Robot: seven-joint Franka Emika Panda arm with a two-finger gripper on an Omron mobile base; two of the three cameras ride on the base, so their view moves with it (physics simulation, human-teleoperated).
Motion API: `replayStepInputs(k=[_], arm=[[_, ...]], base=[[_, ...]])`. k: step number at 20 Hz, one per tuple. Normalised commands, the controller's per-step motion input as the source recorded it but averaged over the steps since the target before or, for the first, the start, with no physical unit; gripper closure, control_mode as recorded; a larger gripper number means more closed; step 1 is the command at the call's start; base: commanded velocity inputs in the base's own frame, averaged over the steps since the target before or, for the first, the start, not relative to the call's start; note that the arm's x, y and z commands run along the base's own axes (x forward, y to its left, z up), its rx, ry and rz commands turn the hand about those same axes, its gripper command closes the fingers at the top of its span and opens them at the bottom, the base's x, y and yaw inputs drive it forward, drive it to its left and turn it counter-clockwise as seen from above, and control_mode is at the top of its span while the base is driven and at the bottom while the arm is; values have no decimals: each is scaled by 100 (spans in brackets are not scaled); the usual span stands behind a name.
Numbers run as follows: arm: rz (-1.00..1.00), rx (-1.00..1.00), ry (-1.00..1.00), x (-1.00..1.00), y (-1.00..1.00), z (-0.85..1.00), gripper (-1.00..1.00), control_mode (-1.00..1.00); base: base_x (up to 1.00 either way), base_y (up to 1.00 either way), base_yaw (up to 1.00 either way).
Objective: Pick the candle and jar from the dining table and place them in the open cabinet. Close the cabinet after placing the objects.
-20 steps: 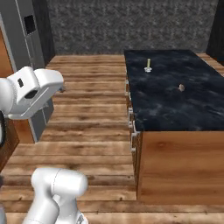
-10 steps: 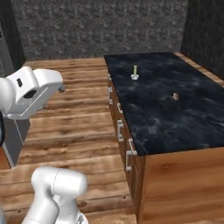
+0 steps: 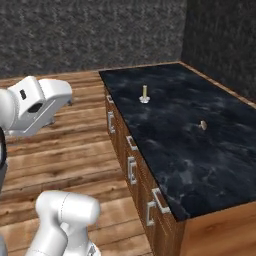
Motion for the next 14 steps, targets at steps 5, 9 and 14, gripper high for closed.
replayStepInputs(k=[5,9,14], arm=[[0,0,0,0,0,0,-100,100],[0,0,0,0,0,0,-100,100],[0,0,0,0,0,0,-100,100]], base=[[71,73,-30],[69,73,-30],[67,74,-30]])
